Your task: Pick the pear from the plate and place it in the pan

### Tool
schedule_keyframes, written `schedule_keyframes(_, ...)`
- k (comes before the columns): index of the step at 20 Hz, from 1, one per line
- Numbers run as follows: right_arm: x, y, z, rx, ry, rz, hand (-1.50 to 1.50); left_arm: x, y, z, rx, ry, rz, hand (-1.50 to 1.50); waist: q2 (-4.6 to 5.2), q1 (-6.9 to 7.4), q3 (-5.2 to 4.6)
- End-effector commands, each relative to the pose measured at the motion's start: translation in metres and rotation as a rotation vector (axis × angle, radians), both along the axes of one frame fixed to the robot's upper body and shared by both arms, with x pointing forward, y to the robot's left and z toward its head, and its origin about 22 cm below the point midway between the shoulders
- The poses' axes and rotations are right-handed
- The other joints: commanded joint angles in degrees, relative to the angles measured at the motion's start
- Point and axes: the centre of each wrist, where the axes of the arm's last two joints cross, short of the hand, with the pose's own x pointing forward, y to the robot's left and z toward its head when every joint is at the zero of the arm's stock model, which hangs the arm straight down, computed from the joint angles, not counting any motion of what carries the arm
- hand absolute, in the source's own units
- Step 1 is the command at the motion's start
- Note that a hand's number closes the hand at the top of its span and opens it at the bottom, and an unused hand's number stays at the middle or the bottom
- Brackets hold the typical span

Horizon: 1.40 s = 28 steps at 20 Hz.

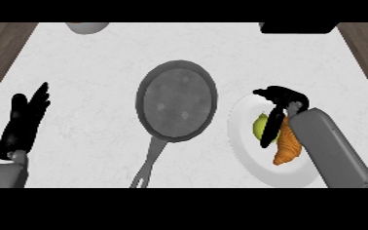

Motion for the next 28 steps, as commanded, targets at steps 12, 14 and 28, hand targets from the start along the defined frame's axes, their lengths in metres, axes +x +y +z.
schedule_keyframes(12, -0.003, -0.007, -0.023, -0.106, -0.096, 0.121, 1.50, 0.006, -0.013, 0.001, 0.013, -0.008, 0.013, 0.00, 0.06, 0.17, 0.02)
schedule_keyframes(14, -0.006, -0.019, -0.024, -0.117, -0.089, 0.096, 1.50, 0.002, -0.019, 0.000, 0.003, 0.006, -0.008, 0.00, 0.01, 0.04, 0.02)
schedule_keyframes(28, -0.087, -0.030, 0.030, -0.154, -0.688, 0.322, 1.50, -0.011, 0.017, 0.002, 0.006, 0.018, 0.064, 0.00, -1.18, -3.01, 0.01)
